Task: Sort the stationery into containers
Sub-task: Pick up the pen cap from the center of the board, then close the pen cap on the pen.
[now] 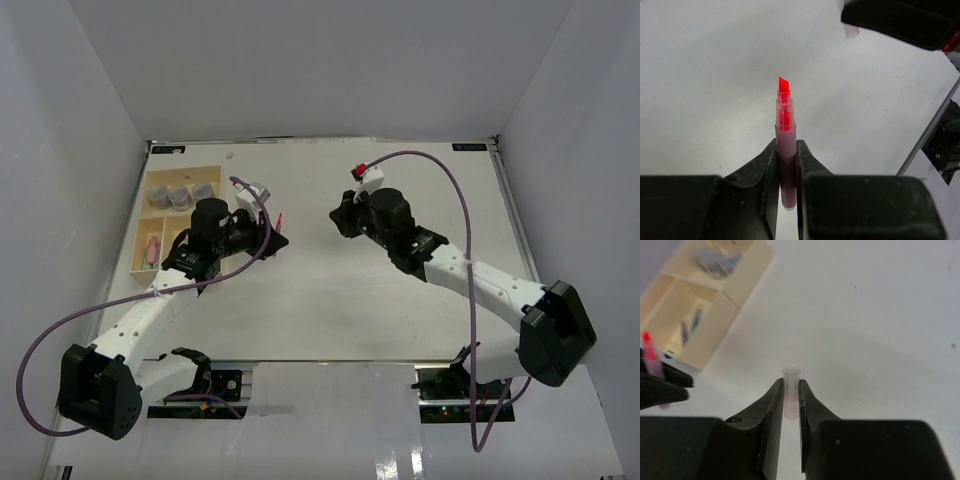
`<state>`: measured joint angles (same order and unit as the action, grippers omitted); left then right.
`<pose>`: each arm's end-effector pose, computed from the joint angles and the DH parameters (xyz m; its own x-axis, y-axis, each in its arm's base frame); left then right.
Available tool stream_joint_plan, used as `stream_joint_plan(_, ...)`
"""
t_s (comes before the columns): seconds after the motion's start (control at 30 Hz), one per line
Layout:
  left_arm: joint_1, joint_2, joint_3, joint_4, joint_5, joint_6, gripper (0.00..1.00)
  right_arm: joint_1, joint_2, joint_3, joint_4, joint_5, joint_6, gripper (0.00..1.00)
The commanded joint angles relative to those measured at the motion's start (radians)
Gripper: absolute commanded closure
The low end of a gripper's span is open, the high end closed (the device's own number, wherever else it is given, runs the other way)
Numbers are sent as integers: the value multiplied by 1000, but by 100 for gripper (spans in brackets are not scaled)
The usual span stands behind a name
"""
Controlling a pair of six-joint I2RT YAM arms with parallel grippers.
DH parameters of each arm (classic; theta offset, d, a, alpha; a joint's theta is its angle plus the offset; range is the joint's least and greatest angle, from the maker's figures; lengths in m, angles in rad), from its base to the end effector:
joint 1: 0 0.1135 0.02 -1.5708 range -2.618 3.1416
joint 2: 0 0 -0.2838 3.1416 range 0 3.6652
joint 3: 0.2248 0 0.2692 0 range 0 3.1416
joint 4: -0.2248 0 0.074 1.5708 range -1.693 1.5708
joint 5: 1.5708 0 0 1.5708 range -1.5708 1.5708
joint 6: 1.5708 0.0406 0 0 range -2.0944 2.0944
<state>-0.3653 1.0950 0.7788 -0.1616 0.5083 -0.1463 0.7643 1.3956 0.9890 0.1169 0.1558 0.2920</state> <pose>0.2314 -0.1097 0.2909 -0.5292 0.0661 -0.8459 0.6455 0.6784 -0.3509 0.2532 0.2340 0.3117 -0.3634 0.0456 -0.9305 -0.4925 0.8384 0.2334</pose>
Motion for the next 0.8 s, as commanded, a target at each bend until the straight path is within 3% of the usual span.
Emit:
stream_joint_plan(0.0, 3, -63, -15, 77, 110, 5, 100, 4, -95, -88, 336, -110, -22, 92)
stream_joint_plan(0.17, 3, -73, -29, 111, 196, -7, 100, 12, -153, -173, 584, -225, 16, 92)
stream_joint_plan(0.37, 2, -81, -41, 139, 236, -6, 100, 55, -86, -181, 875, -308, 56, 92)
stream_joint_plan(0.77, 0, -98, -52, 154, 265, 4, 100, 72, 40, -115, 1027, -354, 164, 92)
